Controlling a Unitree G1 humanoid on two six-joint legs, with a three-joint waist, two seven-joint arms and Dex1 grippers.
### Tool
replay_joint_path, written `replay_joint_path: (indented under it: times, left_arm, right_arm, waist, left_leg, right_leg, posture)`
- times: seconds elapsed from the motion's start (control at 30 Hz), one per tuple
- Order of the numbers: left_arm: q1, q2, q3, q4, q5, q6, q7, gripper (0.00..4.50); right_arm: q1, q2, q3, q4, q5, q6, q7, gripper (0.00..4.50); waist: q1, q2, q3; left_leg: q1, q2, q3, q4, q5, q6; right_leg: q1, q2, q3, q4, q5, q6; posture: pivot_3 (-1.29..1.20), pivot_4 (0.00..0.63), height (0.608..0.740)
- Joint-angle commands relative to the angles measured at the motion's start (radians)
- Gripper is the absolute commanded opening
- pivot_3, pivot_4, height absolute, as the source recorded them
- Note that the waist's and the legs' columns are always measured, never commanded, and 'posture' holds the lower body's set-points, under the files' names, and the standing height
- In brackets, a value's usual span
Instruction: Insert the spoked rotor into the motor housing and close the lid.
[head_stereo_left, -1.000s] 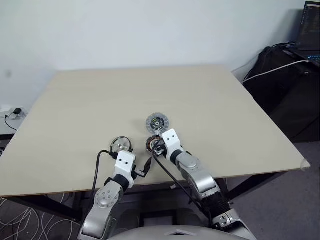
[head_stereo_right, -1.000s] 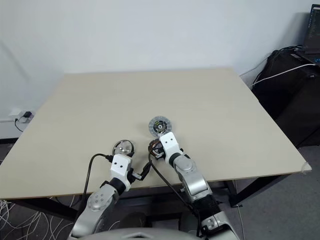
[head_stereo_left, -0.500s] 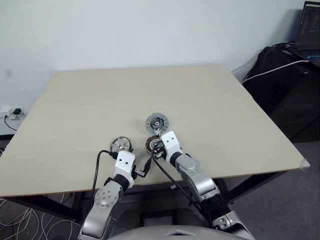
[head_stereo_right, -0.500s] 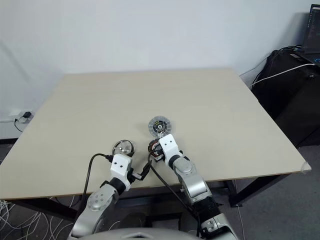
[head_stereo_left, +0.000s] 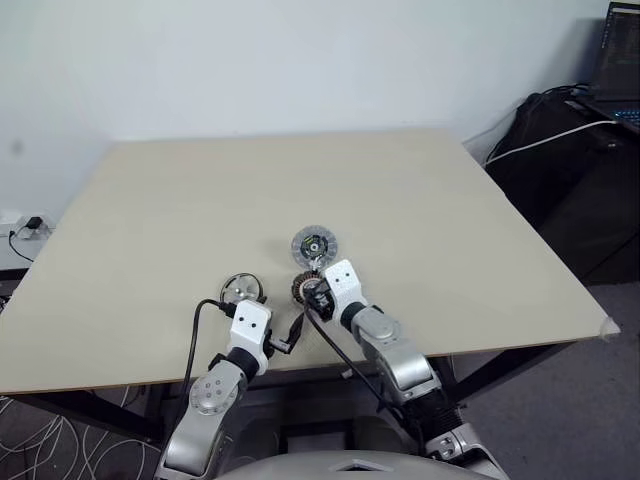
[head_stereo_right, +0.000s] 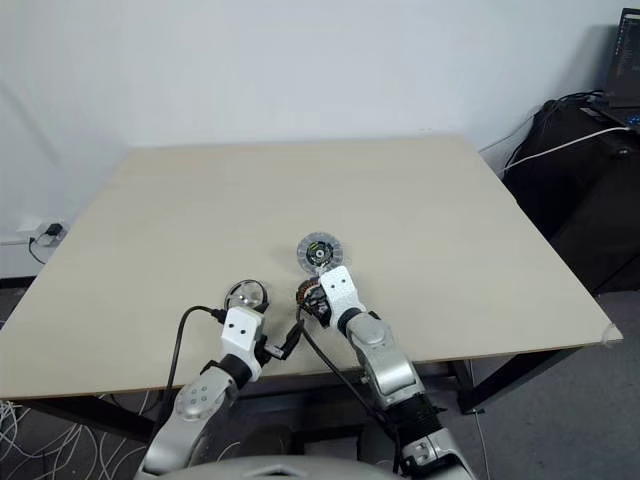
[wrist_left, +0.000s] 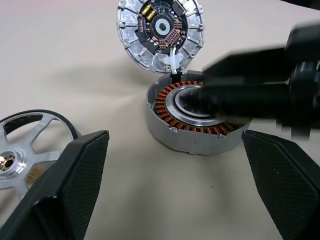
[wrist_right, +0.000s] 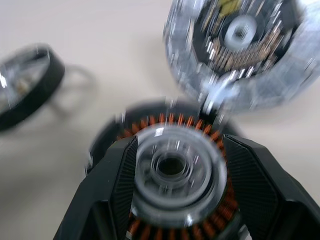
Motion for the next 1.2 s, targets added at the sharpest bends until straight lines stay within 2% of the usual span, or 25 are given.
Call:
replay_joint_path:
  times: [0.03,0.1,0.3,0.73,1.2]
  left_arm:
    - [-0.012,-0.001,0.002,-0.032,0.005,-0.019,-0.001,4.5]
    - [-0.011,-0.001,0.003,-0.032,0.004,-0.02,0.0,4.5]
    - [-0.013,-0.001,0.004,-0.032,0.003,-0.017,-0.001,4.5]
    - [-0.008,-0.004,0.011,-0.034,-0.002,-0.023,0.002,4.5]
    - [0.007,0.002,0.013,-0.036,-0.005,-0.015,-0.009,4.5]
  right_arm:
    - [-0.019,0.02,-0.029,-0.102,0.029,-0.014,-0.005,2.53]
    - [-0.019,0.02,-0.029,-0.128,0.027,-0.011,-0.007,2.02]
    - [-0.023,0.014,0.007,-0.106,-0.016,0.049,-0.032,0.09]
    - [-0.098,0.023,0.041,-0.015,-0.056,0.167,-0.035,0.04]
    - [-0.068,0.01,0.008,0.001,-0.049,0.182,-0.049,0.04]
  waist:
    - [0.0,0.0,0.0]
    - [0.0,0.0,0.0]
    - [0.0,0.0,0.0]
    - [0.0,0.0,0.0]
    - [-0.001,0.0,0.0]
  left_leg:
    - [0.0,0.0,0.0,0.0,0.0,0.0]
    - [0.0,0.0,0.0,0.0,0.0,0.0]
    - [0.0,0.0,0.0,0.0,0.0,0.0]
    - [0.0,0.0,0.0,0.0,0.0,0.0]
    - [0.0,0.0,0.0,0.0,0.0,0.0]
  right_leg:
    - [0.0,0.0,0.0,0.0,0.0,0.0]
    - [0.0,0.0,0.0,0.0,0.0,0.0]
    - [0.0,0.0,0.0,0.0,0.0,0.0]
    - [0.0,0.0,0.0,0.0,0.0,0.0]
    - [0.0,0.0,0.0,0.0,0.0,0.0]
  posture:
    - [0.0,0.0,0.74]
    - [0.0,0.0,0.74]
    - [0.0,0.0,0.74]
    - [0.0,0.0,0.74]
    - [0.0,0.0,0.74]
